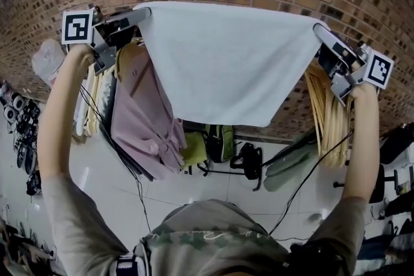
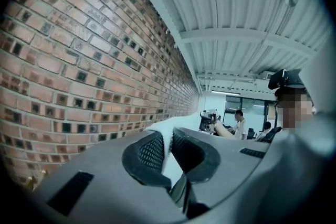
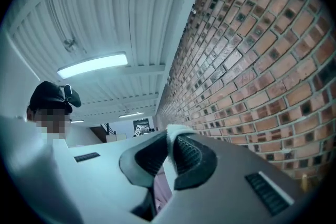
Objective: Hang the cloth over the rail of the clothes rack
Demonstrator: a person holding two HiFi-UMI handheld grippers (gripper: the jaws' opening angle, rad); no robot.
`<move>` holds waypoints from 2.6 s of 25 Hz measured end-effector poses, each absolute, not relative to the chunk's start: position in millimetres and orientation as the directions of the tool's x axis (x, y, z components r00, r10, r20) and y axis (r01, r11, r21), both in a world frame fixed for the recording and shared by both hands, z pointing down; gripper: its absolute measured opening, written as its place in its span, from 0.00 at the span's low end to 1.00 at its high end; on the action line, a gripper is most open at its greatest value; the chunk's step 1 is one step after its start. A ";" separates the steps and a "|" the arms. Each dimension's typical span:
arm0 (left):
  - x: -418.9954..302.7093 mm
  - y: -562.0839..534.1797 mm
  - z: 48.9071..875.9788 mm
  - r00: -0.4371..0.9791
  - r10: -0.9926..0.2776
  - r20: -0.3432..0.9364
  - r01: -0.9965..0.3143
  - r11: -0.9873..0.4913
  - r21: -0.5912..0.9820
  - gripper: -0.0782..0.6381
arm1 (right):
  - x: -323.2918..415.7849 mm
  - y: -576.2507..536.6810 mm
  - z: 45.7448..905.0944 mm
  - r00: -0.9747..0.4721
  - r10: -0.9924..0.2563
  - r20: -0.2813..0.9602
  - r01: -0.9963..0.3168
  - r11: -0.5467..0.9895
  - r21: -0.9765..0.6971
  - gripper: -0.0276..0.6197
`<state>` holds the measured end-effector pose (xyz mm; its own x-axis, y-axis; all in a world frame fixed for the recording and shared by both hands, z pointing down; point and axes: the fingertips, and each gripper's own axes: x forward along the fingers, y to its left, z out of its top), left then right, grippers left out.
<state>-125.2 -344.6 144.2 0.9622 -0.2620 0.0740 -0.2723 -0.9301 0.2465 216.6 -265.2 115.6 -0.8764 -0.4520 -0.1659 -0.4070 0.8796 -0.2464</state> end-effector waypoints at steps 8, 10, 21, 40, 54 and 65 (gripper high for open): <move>-127.7 -334.6 180.2 0.961 -0.255 0.110 -0.276 -0.921 0.276 0.13 | 214.0 -260.0 144.7 -0.878 -0.463 -0.123 -0.422 0.869 -0.258 0.07; -127.9 -331.8 189.8 0.960 -0.257 0.115 -0.279 -0.918 0.281 0.13 | 213.2 -257.1 150.6 -0.877 -0.469 -0.107 -0.435 0.868 -0.238 0.07; -123.6 -324.8 200.6 0.962 -0.275 0.002 -0.269 -0.942 0.199 0.13 | 215.0 -254.2 182.4 -0.863 -0.498 -0.082 -0.470 0.853 -0.228 0.07; -126.1 -320.1 208.2 0.964 -0.241 -0.115 -0.215 -0.956 0.199 0.14 | 217.1 -253.4 205.1 -0.852 -0.515 -0.096 -0.489 0.847 -0.209 0.07; -127.8 -315.1 225.3 0.970 -0.223 -0.093 -0.203 -0.962 0.184 0.14 | 219.1 -259.1 211.9 -0.839 -0.538 -0.088 -0.508 0.830 -0.230 0.07; -125.6 -313.8 234.5 0.964 -0.258 -0.062 -0.248 -0.959 0.139 0.16 | 215.2 -256.8 206.4 -0.844 -0.526 -0.111 -0.495 0.841 -0.219 0.07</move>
